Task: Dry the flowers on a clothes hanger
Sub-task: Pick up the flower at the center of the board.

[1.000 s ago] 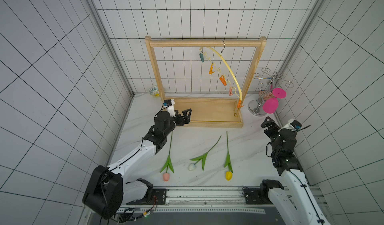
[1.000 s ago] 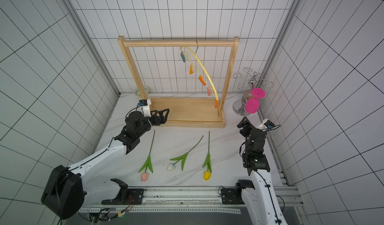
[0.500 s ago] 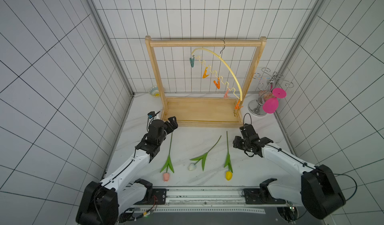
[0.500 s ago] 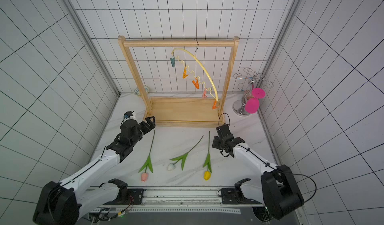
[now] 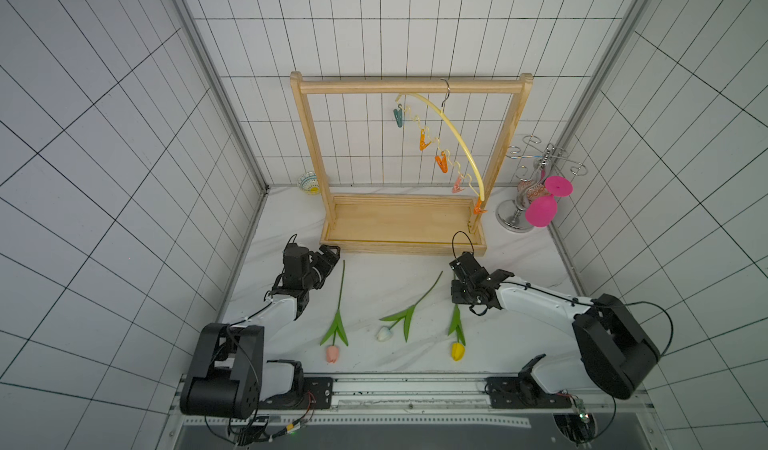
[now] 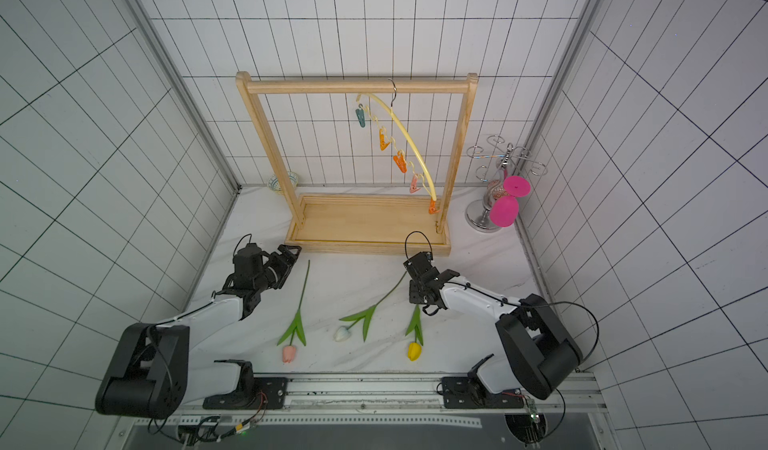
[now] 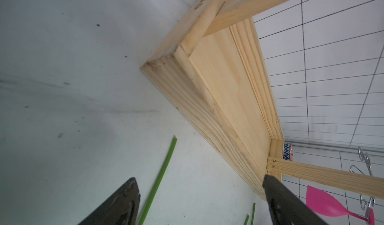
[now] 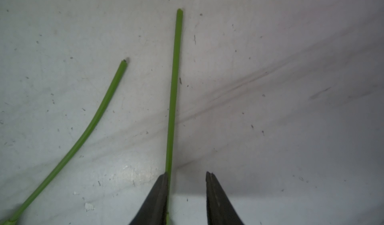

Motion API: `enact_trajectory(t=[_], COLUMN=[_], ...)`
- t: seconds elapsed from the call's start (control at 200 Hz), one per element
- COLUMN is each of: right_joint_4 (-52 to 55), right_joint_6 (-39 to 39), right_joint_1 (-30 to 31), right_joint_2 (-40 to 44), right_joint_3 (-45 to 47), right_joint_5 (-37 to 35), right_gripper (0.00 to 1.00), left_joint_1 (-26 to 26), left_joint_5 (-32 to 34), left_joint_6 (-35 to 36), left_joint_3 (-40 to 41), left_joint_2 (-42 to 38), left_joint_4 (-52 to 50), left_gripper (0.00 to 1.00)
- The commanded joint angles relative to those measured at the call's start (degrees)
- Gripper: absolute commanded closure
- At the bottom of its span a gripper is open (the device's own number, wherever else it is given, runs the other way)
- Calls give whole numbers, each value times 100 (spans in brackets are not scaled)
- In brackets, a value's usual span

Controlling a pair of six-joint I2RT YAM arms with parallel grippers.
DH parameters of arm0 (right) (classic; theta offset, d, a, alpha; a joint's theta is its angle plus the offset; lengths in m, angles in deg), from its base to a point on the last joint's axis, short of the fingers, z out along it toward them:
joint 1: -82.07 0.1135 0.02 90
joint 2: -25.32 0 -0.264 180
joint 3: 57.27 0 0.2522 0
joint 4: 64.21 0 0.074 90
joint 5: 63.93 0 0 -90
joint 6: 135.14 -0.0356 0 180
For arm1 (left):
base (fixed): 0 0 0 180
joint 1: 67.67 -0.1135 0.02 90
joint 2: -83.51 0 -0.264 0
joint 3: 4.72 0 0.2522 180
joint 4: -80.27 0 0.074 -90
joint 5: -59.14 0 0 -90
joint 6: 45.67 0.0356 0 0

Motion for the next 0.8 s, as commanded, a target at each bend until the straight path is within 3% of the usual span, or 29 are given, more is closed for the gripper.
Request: enact_trajectory(t=[0.0, 0.24, 0.655, 0.8], right_joint_4=[-199, -411, -482, -658], right_joint_6=[-79, -178, -70, -3], right_joint_1=[73, 113, 485, 529], right_joint_2=[-230, -460, 465, 338], right_joint_3=[-146, -110, 32, 118], right_joint_5=[130, 232, -156, -109], right_gripper=[68, 69, 68, 68], left_joint_1=[204, 793, 967, 1034], left_joint_5=[1, 923, 1060, 1181], left_joint_6=[288, 916, 1044, 1107], left_joint_3=[-16, -238, -282, -282], left_joint_2=[-315, -875, -912, -980], left_joint_4=[231, -468, -494, -532], left_gripper=[6, 6, 6, 6])
